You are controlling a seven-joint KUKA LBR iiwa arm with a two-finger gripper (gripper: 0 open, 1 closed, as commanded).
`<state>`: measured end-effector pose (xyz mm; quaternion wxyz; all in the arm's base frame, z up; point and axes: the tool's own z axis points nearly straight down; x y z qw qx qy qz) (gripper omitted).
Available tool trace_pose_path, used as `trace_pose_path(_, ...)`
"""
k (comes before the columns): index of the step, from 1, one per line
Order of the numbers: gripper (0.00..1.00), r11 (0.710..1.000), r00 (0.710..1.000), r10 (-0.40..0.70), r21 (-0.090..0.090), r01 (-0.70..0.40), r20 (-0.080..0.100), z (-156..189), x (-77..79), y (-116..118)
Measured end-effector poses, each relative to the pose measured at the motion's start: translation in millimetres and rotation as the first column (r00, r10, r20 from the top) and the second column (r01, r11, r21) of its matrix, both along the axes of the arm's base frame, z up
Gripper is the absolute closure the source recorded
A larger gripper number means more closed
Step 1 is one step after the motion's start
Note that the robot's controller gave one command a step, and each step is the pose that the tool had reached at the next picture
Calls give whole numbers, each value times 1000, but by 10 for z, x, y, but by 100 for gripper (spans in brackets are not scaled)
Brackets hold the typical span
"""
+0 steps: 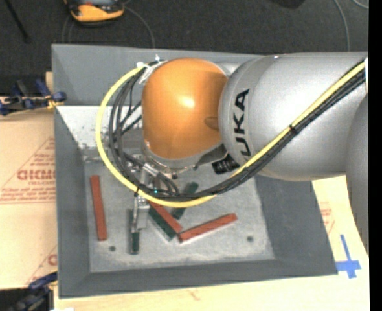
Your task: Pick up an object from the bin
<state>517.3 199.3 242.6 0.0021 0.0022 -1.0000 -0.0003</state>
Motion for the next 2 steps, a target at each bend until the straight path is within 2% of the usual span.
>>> trace_pose_path(1, 0, 1000, 1000, -3, 2, 3, 7, 38, 18, -10)
trace_pose_path(2, 0, 998, 997, 71, 1, -71, 13, -309, 31, -78)
